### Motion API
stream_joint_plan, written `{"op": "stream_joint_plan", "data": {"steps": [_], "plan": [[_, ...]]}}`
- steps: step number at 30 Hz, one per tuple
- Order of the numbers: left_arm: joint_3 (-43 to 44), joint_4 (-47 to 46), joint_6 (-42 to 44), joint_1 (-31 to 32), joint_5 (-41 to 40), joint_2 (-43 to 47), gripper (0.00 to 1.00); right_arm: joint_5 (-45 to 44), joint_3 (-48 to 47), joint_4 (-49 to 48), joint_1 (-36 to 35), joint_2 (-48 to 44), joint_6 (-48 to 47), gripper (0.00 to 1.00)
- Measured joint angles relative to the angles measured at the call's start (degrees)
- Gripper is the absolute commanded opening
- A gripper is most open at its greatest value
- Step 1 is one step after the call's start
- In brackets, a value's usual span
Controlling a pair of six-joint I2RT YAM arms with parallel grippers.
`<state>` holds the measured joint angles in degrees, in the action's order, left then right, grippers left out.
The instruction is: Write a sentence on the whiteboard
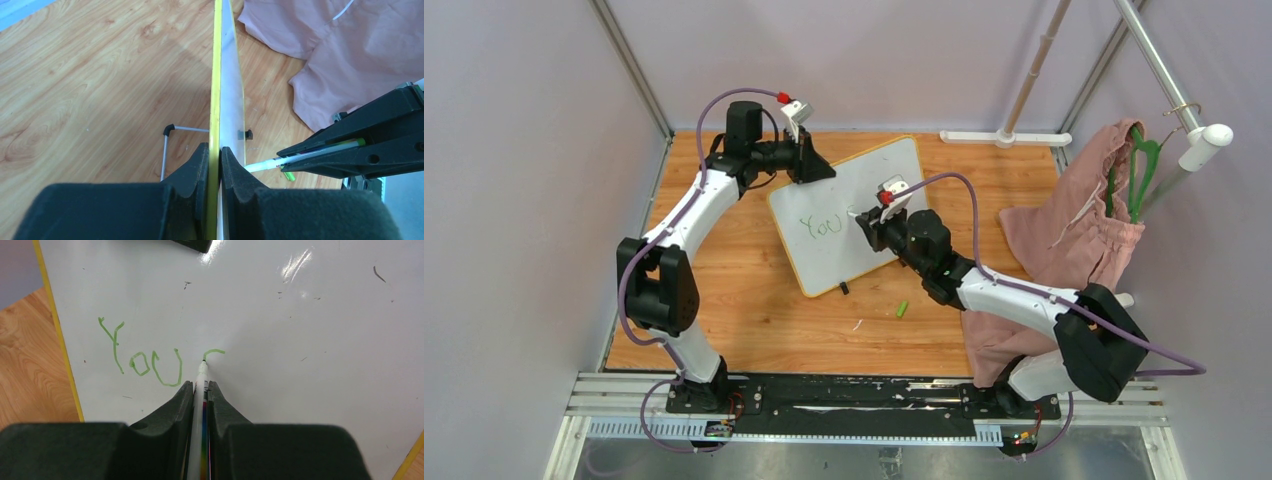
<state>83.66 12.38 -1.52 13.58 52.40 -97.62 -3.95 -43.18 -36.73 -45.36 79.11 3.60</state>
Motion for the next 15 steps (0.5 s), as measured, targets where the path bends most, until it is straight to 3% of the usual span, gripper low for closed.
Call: {"op": "stream_joint_plan", "data": {"steps": [15], "plan": [[-0.98, -0.37, -0.39, 0.0, -0.57, 1.03, 0.0, -1.22, 1.16, 5.7, 0.02, -1.73, -0.04, 0.0]]}}
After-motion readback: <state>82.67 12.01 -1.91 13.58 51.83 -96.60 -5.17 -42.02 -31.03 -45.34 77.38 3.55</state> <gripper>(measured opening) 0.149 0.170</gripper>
